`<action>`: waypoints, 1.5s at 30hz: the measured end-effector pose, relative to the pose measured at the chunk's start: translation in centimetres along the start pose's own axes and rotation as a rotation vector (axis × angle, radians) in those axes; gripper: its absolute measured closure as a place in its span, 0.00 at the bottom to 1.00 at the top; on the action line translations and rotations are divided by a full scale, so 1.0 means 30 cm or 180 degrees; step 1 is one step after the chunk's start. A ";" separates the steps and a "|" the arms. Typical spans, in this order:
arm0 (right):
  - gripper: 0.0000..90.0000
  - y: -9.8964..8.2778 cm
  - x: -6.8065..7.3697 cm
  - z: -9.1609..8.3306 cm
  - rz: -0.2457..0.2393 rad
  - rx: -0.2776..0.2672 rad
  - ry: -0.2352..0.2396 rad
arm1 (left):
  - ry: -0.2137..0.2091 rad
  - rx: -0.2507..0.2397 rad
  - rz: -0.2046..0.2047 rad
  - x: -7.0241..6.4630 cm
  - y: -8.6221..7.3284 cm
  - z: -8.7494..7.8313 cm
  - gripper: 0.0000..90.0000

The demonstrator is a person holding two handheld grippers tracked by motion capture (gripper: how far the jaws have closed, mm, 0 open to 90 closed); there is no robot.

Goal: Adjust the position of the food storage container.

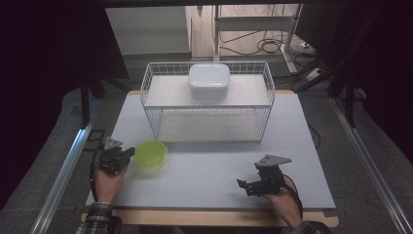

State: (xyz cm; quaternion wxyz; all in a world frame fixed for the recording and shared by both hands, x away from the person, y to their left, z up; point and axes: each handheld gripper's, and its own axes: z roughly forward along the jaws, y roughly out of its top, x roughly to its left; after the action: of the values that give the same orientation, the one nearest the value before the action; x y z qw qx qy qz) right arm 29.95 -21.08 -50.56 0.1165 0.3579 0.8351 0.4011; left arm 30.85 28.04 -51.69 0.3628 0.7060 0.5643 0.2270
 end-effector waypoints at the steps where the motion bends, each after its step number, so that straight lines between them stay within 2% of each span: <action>1: 0.06 0.000 0.001 0.001 0.0000 0.0004 0.0001 | -0.0017 -0.0002 -0.0006 -0.005 0.001 0.002 1.00; 12: 0.06 0.000 0.005 0.006 -0.0008 0.0024 0.0020 | -0.0246 -0.0005 0.0085 -0.085 0.013 0.025 1.00; 31: 0.06 0.000 0.008 0.011 -0.0025 0.0058 0.0024 | -0.0636 0.0059 0.0282 -0.262 0.024 0.049 1.00; 37: 0.06 0.000 0.010 0.014 -0.0036 0.0062 0.0033 | -0.0864 0.0125 0.0281 -0.315 0.024 0.058 1.00; 41: 0.06 -0.001 0.011 0.015 -0.0043 0.0079 0.0031 | -0.1049 0.0221 0.0390 -0.361 0.019 0.072 1.00; 43: 0.06 -0.001 0.011 0.015 -0.0047 0.0083 0.0034 | -0.1077 0.0260 0.0470 -0.380 0.015 0.078 1.00; 45: 0.06 0.000 0.012 0.014 -0.0041 0.0078 0.0034 | -0.1115 0.0282 0.0475 -0.383 0.011 0.081 1.00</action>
State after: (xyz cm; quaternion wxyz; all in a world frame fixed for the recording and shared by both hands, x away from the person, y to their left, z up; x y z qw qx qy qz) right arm 29.88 -20.60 -50.80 0.1103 0.3518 0.8428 0.3920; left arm 29.85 16.33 -51.95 0.4061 0.7899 0.4481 0.1019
